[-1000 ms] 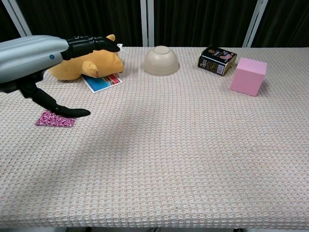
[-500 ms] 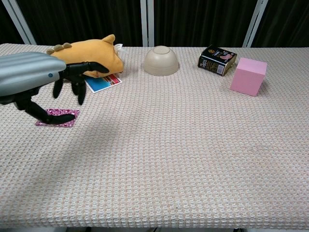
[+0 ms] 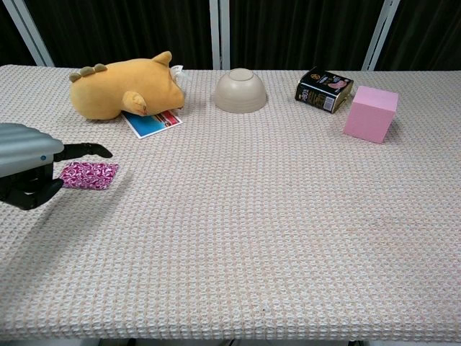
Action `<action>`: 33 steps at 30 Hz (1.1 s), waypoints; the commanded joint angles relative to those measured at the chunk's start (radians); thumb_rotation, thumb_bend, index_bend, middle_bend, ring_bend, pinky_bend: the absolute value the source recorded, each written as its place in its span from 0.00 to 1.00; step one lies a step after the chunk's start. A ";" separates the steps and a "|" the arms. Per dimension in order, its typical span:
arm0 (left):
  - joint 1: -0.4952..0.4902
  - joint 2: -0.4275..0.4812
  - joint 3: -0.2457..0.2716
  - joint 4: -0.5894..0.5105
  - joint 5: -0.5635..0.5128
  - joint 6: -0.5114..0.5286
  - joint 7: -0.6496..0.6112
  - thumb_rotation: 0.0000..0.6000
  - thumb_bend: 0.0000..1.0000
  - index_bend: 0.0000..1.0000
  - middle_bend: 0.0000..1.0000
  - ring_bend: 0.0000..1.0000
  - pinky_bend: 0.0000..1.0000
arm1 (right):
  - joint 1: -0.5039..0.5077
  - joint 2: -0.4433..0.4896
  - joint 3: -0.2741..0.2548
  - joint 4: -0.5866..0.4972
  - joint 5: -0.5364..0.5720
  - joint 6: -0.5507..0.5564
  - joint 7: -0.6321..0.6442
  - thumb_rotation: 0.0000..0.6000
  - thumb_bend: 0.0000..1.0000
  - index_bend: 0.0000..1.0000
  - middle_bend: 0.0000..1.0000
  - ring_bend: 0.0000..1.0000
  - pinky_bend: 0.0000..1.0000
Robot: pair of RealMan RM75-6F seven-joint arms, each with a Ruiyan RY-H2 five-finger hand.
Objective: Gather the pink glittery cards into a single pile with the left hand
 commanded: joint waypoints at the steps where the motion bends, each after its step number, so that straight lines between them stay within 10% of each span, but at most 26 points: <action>1: -0.026 -0.015 0.004 0.014 -0.106 -0.030 0.062 1.00 0.66 0.06 1.00 0.90 0.94 | 0.001 0.003 0.000 -0.004 -0.003 0.000 -0.004 1.00 0.43 0.00 0.00 0.00 0.00; 33: -0.072 0.031 0.109 -0.060 -0.255 0.018 0.111 1.00 0.66 0.07 1.00 0.90 0.94 | 0.009 -0.007 0.004 -0.008 0.008 -0.026 -0.026 1.00 0.43 0.00 0.00 0.00 0.00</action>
